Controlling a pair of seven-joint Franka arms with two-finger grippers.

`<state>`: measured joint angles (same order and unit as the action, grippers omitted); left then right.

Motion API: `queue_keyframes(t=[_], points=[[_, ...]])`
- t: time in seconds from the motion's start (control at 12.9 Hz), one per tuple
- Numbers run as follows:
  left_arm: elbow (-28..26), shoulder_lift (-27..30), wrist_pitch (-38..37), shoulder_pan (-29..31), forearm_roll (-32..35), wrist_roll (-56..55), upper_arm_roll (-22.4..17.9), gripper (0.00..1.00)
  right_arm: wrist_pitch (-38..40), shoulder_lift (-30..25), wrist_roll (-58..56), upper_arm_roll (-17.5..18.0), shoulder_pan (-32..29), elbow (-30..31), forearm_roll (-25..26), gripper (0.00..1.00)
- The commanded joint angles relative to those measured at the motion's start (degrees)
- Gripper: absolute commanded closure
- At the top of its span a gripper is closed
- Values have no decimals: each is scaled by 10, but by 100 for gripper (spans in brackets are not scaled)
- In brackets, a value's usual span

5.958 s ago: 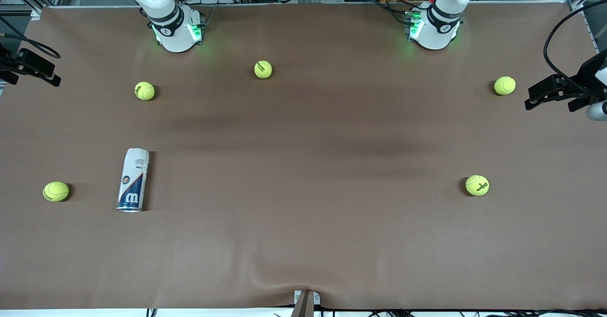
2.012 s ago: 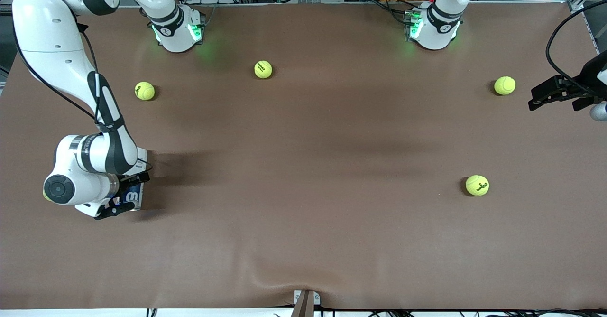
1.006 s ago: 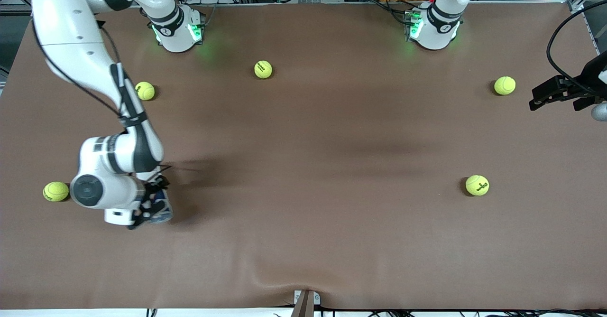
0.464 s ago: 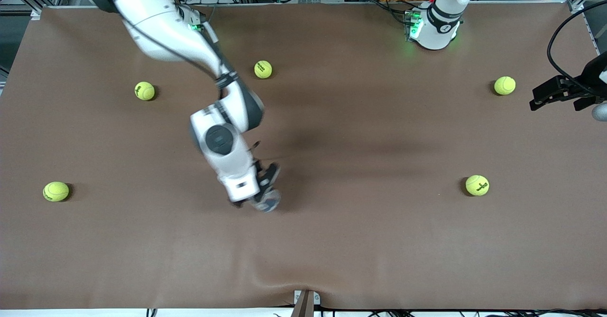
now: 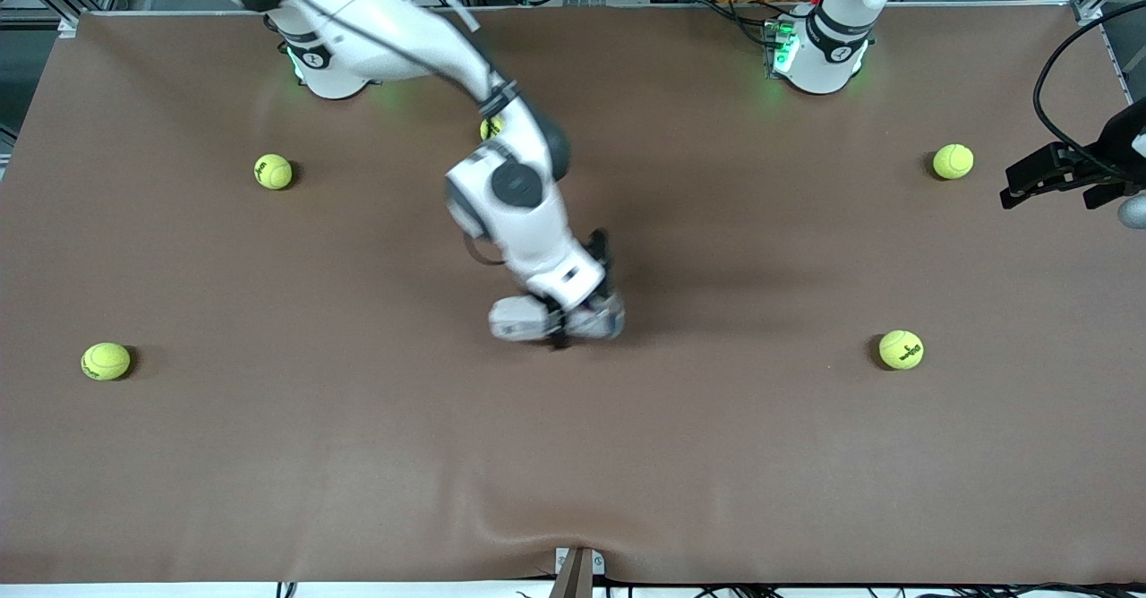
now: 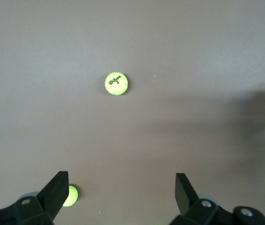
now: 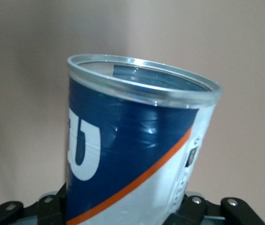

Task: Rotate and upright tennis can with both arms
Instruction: 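Carry the can with the right gripper to the table's middle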

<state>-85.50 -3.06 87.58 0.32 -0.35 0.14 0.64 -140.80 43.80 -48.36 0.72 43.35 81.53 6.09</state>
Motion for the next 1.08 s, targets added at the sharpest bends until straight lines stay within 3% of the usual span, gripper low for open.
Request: queue_keyframes(t=[0.0,0.31,0.54,0.77,1.01], points=[[5,0,-8,3,4,-6,2,0,-29,37,30,-20,31,-25,30,27],[5,-1,-8,6,3,-1,2,0,-26,39,68,-38,31,-21,67,25],[4,-1,-8,6,4,0,2,0,-26,51,94,-40,33,-22,103,19],[4,-1,-8,6,4,-4,2,0,-32,51,91,-41,16,-20,205,19],[4,-2,-8,6,5,-2,2,0,-28,51,107,-40,21,-13,205,18]])
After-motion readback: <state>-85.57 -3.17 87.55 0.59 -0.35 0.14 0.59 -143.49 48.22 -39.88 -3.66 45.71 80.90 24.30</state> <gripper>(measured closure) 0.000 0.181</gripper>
